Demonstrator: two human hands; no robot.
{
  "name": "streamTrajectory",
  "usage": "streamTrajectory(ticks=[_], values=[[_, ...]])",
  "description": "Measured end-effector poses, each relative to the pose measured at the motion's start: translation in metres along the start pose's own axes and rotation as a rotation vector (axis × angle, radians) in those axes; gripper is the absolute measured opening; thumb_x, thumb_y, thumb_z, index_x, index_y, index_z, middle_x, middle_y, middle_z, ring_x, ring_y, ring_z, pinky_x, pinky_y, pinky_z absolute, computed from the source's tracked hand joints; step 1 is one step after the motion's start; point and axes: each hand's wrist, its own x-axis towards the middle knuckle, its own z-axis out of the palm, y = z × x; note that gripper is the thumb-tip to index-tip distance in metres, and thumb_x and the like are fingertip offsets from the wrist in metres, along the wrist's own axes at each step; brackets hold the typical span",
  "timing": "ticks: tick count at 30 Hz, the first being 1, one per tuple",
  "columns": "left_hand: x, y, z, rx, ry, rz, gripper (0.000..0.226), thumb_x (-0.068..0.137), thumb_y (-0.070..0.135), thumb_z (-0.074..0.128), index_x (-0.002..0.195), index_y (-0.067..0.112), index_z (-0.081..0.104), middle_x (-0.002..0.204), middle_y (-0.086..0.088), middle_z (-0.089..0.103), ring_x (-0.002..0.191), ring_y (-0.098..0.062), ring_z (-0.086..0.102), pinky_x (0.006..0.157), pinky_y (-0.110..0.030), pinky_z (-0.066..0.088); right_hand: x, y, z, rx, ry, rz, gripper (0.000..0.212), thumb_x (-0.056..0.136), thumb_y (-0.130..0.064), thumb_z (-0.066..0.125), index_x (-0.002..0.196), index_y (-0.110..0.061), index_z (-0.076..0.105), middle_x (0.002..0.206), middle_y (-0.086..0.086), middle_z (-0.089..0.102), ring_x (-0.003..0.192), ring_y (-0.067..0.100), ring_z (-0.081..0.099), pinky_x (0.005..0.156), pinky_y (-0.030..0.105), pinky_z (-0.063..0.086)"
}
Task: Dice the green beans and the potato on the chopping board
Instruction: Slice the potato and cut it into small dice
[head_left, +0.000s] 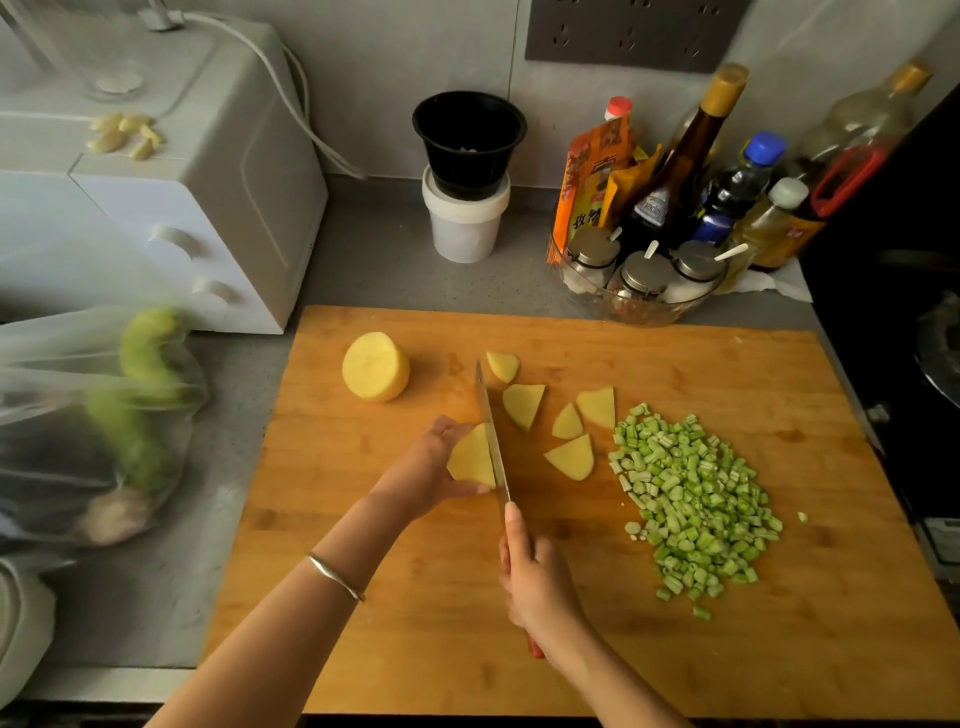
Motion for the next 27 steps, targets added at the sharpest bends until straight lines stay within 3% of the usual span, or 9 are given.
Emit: streamTrajectory(ticks=[5, 11, 23, 27], values=[[0.001, 0.003, -0.002, 0.048, -0.02, -0.012, 0.082, 0.077, 0.037, 0.076, 0.145, 0.02, 0.034, 0.132, -0.003, 0.039, 0.087, -0.013, 0.05, 0.078, -0.02, 0.041, -0.001, 0.0, 0.002, -0.003, 0.002, 0.008, 0.057, 0.093, -0.062, 0.033, 0.06, -0.017, 0.042, 0.043, -0.008, 0.036, 0.04, 0.009, 0.035, 0.047, 0.027, 0.026], [0.002, 0.005, -0.005, 0.124, -0.051, -0.018, 0.084, 0.08, 0.032, 0.074, 0.148, 0.02, 0.026, 0.139, -0.005, 0.033, 0.106, -0.02, 0.053, 0.087, -0.023, 0.041, -0.005, -0.01, -0.009, 0.094, -0.062, 0.051, 0.054, 0.096, -0.059, 0.034, 0.064, -0.016, 0.036, 0.049, -0.002, 0.03, 0.041, 0.014, 0.027, 0.044, 0.028, 0.021], [0.0, 0.006, -0.004, 0.088, -0.037, -0.007, 0.08, 0.079, 0.029, 0.076, 0.144, 0.022, 0.031, 0.136, -0.003, 0.035, 0.098, -0.018, 0.055, 0.082, -0.021, 0.041, -0.005, -0.011, -0.012, 0.118, -0.05, 0.06, 0.053, 0.096, -0.058, 0.038, 0.067, -0.014, 0.042, 0.049, -0.003, 0.033, 0.039, 0.011, 0.03, 0.041, 0.024, 0.023], [-0.002, 0.006, -0.004, 0.121, -0.026, -0.05, 0.094, 0.073, 0.048, 0.076, 0.147, 0.023, 0.025, 0.145, -0.003, 0.032, 0.114, -0.021, 0.052, 0.092, -0.03, 0.047, 0.001, -0.011, -0.028, 0.081, -0.045, -0.002, 0.052, 0.094, -0.058, 0.038, 0.067, -0.014, 0.042, 0.047, -0.004, 0.032, 0.038, 0.011, 0.029, 0.042, 0.025, 0.021]])
